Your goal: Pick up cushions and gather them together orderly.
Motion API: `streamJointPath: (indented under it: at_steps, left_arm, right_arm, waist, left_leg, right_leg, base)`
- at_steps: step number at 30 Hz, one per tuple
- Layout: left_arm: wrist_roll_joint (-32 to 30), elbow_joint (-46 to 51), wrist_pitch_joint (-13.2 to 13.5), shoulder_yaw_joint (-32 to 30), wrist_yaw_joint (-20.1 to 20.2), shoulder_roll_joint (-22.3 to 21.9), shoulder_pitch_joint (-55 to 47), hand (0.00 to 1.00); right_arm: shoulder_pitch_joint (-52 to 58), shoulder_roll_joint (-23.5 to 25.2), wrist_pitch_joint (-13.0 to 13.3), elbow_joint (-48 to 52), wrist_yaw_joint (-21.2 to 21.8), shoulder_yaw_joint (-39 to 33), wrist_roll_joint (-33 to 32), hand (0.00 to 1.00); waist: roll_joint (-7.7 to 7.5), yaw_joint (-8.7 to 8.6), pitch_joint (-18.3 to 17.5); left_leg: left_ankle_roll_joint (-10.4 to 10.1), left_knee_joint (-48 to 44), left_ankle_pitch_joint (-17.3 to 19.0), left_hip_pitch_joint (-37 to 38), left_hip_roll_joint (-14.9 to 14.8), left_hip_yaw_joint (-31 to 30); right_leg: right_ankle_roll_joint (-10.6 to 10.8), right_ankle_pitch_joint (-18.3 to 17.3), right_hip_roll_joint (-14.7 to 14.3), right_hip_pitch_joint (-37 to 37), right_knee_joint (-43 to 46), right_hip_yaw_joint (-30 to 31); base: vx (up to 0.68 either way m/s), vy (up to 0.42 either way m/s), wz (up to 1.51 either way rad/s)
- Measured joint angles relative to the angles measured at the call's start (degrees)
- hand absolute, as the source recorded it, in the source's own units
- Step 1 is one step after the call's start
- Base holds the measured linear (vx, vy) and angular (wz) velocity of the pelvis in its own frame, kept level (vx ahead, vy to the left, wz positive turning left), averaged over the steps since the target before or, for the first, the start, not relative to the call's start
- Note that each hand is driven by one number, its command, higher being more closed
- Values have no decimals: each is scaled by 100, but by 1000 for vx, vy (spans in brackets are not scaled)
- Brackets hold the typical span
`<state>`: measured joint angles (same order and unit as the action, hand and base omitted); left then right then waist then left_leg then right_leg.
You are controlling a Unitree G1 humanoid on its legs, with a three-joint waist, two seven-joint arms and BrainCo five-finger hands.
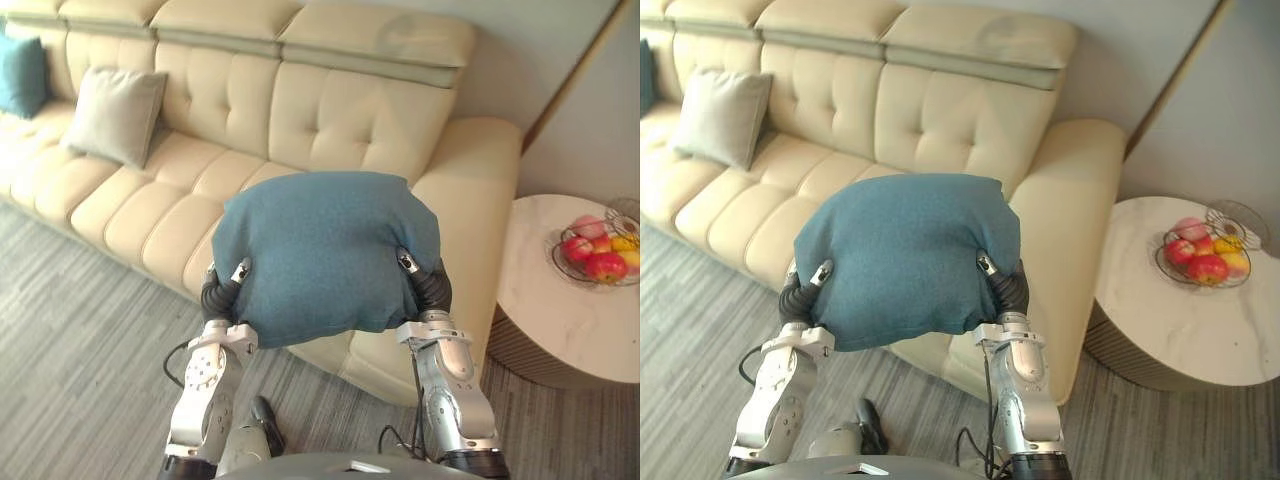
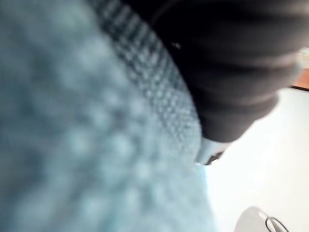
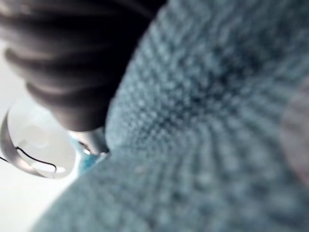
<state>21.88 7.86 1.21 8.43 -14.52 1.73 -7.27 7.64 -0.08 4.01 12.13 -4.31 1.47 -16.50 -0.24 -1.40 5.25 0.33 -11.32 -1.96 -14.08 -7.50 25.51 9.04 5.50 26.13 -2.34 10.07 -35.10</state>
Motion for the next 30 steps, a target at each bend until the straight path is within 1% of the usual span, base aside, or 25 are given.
streamJointPath:
  at_steps: [2, 3, 4, 5, 6, 7, 8, 9, 10, 11, 13, 14, 15, 16, 18, 19, 20, 21, 23, 24, 25, 26, 27, 28, 30]
  left_arm:
    - [-10, -164, 0, 1, 19, 34, 9, 100]
    - [-18, -279, 0, -3, 26, 45, 4, 100]
    - [-21, -347, 0, -48, 32, 48, -1, 100]
    - [-24, -350, 0, -85, 34, 54, -2, 100]
    - [-32, -356, 0, -157, 35, 63, -3, 100]
    - [-76, -395, 0, -184, 35, 66, 0, 100]
    - [-73, -445, 0, -176, 39, 64, -43, 100]
    - [-73, -502, 0, -166, 84, 64, -78, 100]
    - [-73, -523, -1, -161, 118, 64, -92, 100]
    - [-74, -527, -1, -138, 165, 58, -88, 100]
    - [-84, -524, -1, -108, 223, 49, -58, 100]
    - [-94, -523, -3, -108, 226, 51, -60, 100]
    - [-161, -509, -5, -98, 245, 51, -59, 100]
    - [-197, -506, -13, -28, 257, 48, -62, 100]
    - [-202, -506, -36, 85, 262, 20, -80, 100]
    - [-238, -506, -54, 112, 279, -24, -84, 100]
    - [-243, -506, -66, 139, 300, -58, -94, 100]
    - [-243, -505, -70, 156, 322, -67, -98, 100]
    - [-235, -498, -71, 181, 372, -84, -119, 100]
    - [-221, -487, -70, 179, 391, -130, -159, 100]
    - [-217, -474, -69, 178, 398, -149, -184, 100]
    - [-163, -389, -65, 155, 425, -200, -332, 100]
    - [-111, -356, -58, 125, 446, -247, -409, 100]
    - [-60, -339, -56, 128, 451, -285, -455, 100]
    - [-55, -284, -56, 129, 483, -362, -522, 100]
  right_arm:
    - [58, 124, -3, -30, -4, -11, 11, 100]
    - [54, 143, -2, -124, -5, 2, 12, 100]
    - [21, 140, -2, -314, -5, 12, 11, 100]
    - [-25, 139, -2, -431, -6, 11, 9, 100]
    - [-68, 142, -8, -590, -15, 8, 6, 100]
    - [-62, 174, -40, -664, -20, 0, 5, 100]
    - [-16, 203, -51, -660, -14, -7, -5, 100]
    - [18, 208, -50, -658, 3, -12, -16, 100]
    - [21, 220, -48, -655, 4, -12, -63, 100]
    - [21, 168, -43, -644, 4, -12, -165, 100]
    - [-11, 166, -42, -635, 0, -57, -171, 100]
    - [-11, 164, -42, -634, 1, -48, -178, 100]
    - [-11, 164, -42, -623, 1, -34, -238, 100]
    - [-6, 146, -42, -578, -2, -62, -340, 100]
    - [36, 100, -42, -434, -11, -103, -412, 100]
    - [123, 101, -41, -255, -12, -122, -417, 100]
    - [228, 109, -38, -90, -14, -122, -460, 100]
    - [287, 110, -38, -18, -17, -124, -463, 100]
    - [437, 105, -37, 233, -24, -124, -462, 100]
    - [541, 95, -35, 414, -20, -104, -462, 100]
    - [572, 85, -35, 466, -21, -96, -462, 100]
    - [627, 17, -35, 549, -19, -35, -462, 100]
    - [645, -56, -36, 597, -20, 8, -463, 100]
    - [667, -77, -36, 664, -23, 12, -463, 100]
    - [757, -74, -36, 834, -26, 15, -464, 100]
  waist:
    - [-72, 5, 5]
    - [-73, 8, 6]
    - [-84, 34, 15]
    - [-68, 24, 28]
    - [-58, -23, 52]
    - [-50, -90, 102]
    - [-52, -173, 181]
    - [-55, -243, 186]
    - [-77, -295, 182]
    - [-140, -393, 150]
    - [-128, -444, 162]
    - [-118, -451, 159]
    - [-112, -515, 158]
    - [-116, -585, 158]
    - [-100, -640, 159]
    - [-53, -629, 155]
    - [30, -645, 156]
    - [53, -665, 142]
    - [52, -672, 141]
    - [60, -658, 146]
    - [78, -647, 156]
    - [147, -578, 150]
    - [184, -515, 131]
    - [218, -439, 116]
    - [211, -378, 120]
  left_leg:
    - [174, -108, 170, 22, 161, -14]
    - [273, -175, 295, 65, 223, 31]
    - [402, -140, 395, 173, 297, 137]
    - [466, -121, 446, 202, 296, 169]
    - [576, -99, 533, 253, 298, 144]
    - [584, -18, 570, 367, 303, 117]
    - [593, 148, 572, 607, 339, 85]
    - [592, 315, 571, 756, 425, 77]
    - [591, 422, 570, 838, 484, 125]
    - [577, 596, 561, 927, 648, 163]
    - [579, 752, 563, 1009, 777, 347]
    - [578, 863, 563, 1069, 816, 408]
    - [570, 964, 560, 1143, 879, 440]
    - [559, 978, 575, 1193, 951, 427]
    - [498, 1033, 668, 1330, 1037, 421]
    - [398, 1027, 736, 1421, 1031, 427]
    - [271, 992, 792, 1538, 955, 426]
    - [225, 938, 791, 1574, 920, 422]
    - [-26, 358, 955, 1558, 769, 466]
    - [-86, -697, 1137, 1307, 518, 489]
    - [-74, -1117, 1179, 1206, 390, 519]
    - [-100, -2283, 1175, 957, 1, 624]
    - [-116, -3005, 1143, 773, -257, 615]
    - [-87, -3477, 1303, 593, -554, 618]
    - [-8, -3481, 1559, 506, -934, 598]
  right_leg:
    - [-53, 427, 248, 89, 293, 70]
    - [-227, 732, 404, 290, 595, 269]
    - [-784, 1113, 593, 629, 1041, 508]
    - [-1077, 1070, 620, 837, 1308, 682]
    - [-1134, 579, 473, 1151, 1821, 1089]
    - [-939, -172, 47, 1356, 2258, 1677]
    - [-729, -1014, -687, 1470, 2564, 2310]
    - [-607, -1336, -1129, 1511, 2513, 2484]
    - [-602, -1462, -1340, 1544, 2395, 2476]
    - [-658, -1523, -1623, 1633, 2012, 2317]
    - [-757, -1457, -1915, 1905, 1477, 1803]
    - [-813, -1371, -2031, 1953, 1185, 1649]
    - [-885, -1120, -2206, 1939, 617, 1465]
    - [-1094, -871, -2254, 1953, 336, 1438]
    - [-1346, -584, -2216, 1864, 256, 1428]
    - [-1436, -494, -2201, 1771, 277, 1374]
    - [-1408, -576, -2235, 1638, 320, 1283]
    - [-1402, -627, -2240, 1597, 338, 1248]
    - [-1387, -738, -2248, 1355, 272, 1238]
    - [-1338, -770, -2267, 1100, 96, 1280]
    - [-1336, -771, -2296, 1006, 29, 1317]
    - [-1339, -771, -2412, 758, -143, 1524]
    - [-1353, -782, -2474, 623, -262, 1722]
    - [-1360, -788, -2514, 531, -333, 1938]
    - [-1352, -885, -2531, 423, -404, 2426]
  base:
    - [85, 313, 23]
    - [106, 373, -14]
    - [95, 314, -30]
    - [97, 276, -36]
    - [85, 207, -17]
    - [81, 198, -3]
    - [52, 132, 13]
    - [45, 123, 16]
    - [56, 117, 20]
    - [95, 114, 15]
    - [105, 50, -13]
    - [129, 0, -27]
    - [185, -24, -5]
    - [241, -57, 9]
    - [250, -74, 3]
    - [339, -116, -5]
    - [281, -99, 2]
    - [320, -109, 10]
    - [314, -135, -2]
    - [322, -172, -18]
    - [285, -143, -54]
    - [272, -73, -77]
    - [264, -4, -112]
    - [226, 32, -97]
    - [218, 102, -113]
